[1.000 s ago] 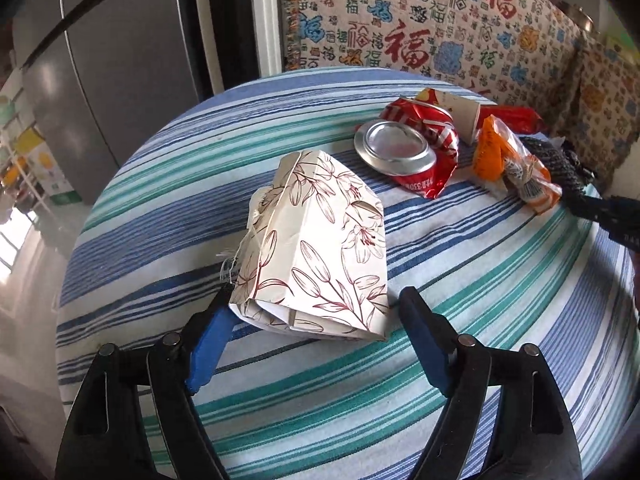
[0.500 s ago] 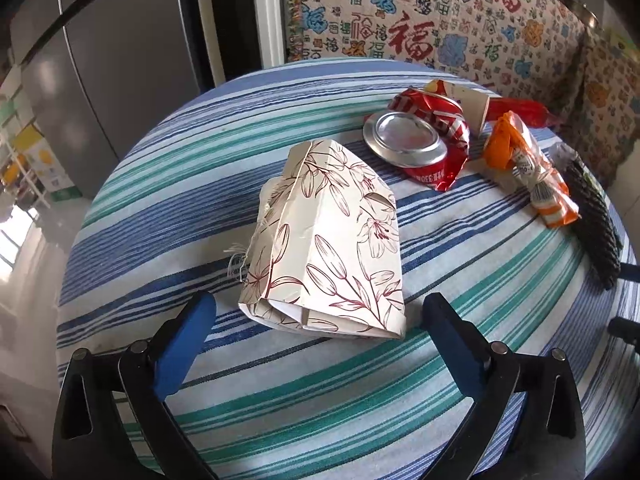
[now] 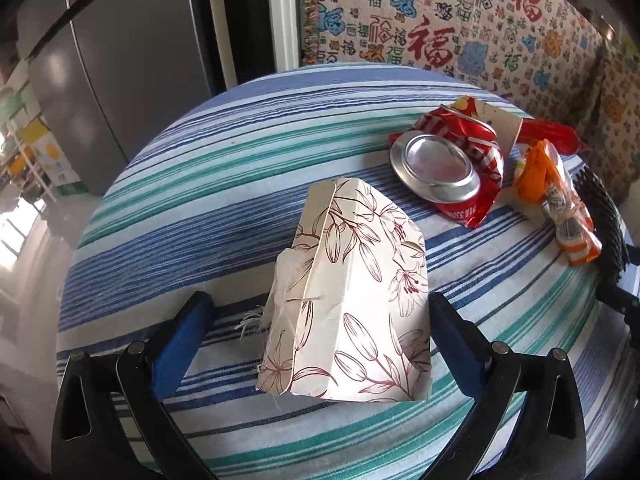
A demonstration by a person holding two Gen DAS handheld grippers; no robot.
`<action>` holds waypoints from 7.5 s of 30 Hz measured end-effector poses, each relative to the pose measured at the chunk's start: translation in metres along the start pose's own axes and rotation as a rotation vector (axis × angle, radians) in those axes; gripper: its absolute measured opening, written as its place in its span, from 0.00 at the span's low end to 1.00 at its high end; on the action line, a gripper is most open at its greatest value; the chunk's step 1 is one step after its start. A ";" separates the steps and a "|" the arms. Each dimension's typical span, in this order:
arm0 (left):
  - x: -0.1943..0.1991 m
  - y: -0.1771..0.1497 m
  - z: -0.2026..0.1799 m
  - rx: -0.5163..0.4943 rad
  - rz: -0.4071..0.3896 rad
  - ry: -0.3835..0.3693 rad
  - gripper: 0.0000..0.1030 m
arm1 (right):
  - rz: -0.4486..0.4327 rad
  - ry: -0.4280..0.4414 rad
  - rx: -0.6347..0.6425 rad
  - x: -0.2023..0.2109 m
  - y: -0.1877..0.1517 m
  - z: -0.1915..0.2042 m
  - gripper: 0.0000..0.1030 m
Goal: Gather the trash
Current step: 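Lift the mesh bag and paper box and carry them over the wastebasket, then open both tools to drop the mesh bag and paper box into the wastebasket, then move both tools back over the remaining trash on the table, then grasp the gold foil package with the right tool while the left tool grasps the crushed red cola can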
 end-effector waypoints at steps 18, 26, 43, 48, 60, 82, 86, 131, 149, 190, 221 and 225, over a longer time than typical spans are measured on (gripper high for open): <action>0.000 -0.001 0.000 -0.001 -0.001 0.002 0.99 | -0.029 -0.012 -0.136 -0.001 0.012 -0.007 0.51; 0.011 -0.003 -0.008 -0.031 -0.039 -0.035 0.63 | -0.019 -0.014 -0.061 0.017 0.003 -0.013 0.19; 0.090 -0.013 -0.110 -0.094 -0.177 -0.212 0.62 | -0.101 -0.008 -0.065 0.121 -0.035 -0.063 0.19; 0.111 -0.010 -0.181 -0.173 -0.198 -0.322 0.62 | -0.142 -0.066 -0.103 0.165 -0.052 -0.105 0.19; 0.156 0.007 -0.383 -0.422 -0.236 -0.604 0.63 | -0.176 -0.282 -0.327 0.262 -0.143 -0.246 0.20; 0.118 -0.034 -0.585 -0.585 -0.099 -0.725 0.63 | -0.049 -0.306 -0.460 0.259 -0.254 -0.374 0.20; 0.110 -0.038 -0.592 -0.592 -0.076 -0.723 0.63 | -0.042 -0.307 -0.454 0.250 -0.250 -0.377 0.21; 0.088 -0.016 -0.586 -0.536 -0.064 -0.708 0.86 | -0.098 -0.350 -0.436 0.248 -0.232 -0.387 0.57; 0.079 0.014 -0.247 -0.269 -0.105 -0.244 0.92 | -0.198 -0.144 -0.084 0.178 -0.110 -0.178 0.62; -0.060 0.094 -0.060 -0.431 -0.004 -0.326 1.00 | 0.013 -0.047 -0.015 -0.024 0.028 -0.077 1.00; 0.000 0.023 -0.052 -0.303 -0.039 -0.180 0.81 | 0.007 -0.037 -0.040 -0.021 0.027 -0.083 1.00; 0.022 -0.006 -0.045 -0.292 -0.026 -0.159 0.86 | 0.012 -0.057 -0.025 -0.022 0.026 -0.080 1.00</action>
Point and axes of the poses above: each gripper's, at about its wrist camera, not at the fingertips, and x roughly against the way its jaws point, z to its left, y to its top, the point moved 4 cm from there along -x, roughly the way its jaws point, and after that the axes turned 4 degrees about -x, right-handed, at the moved point
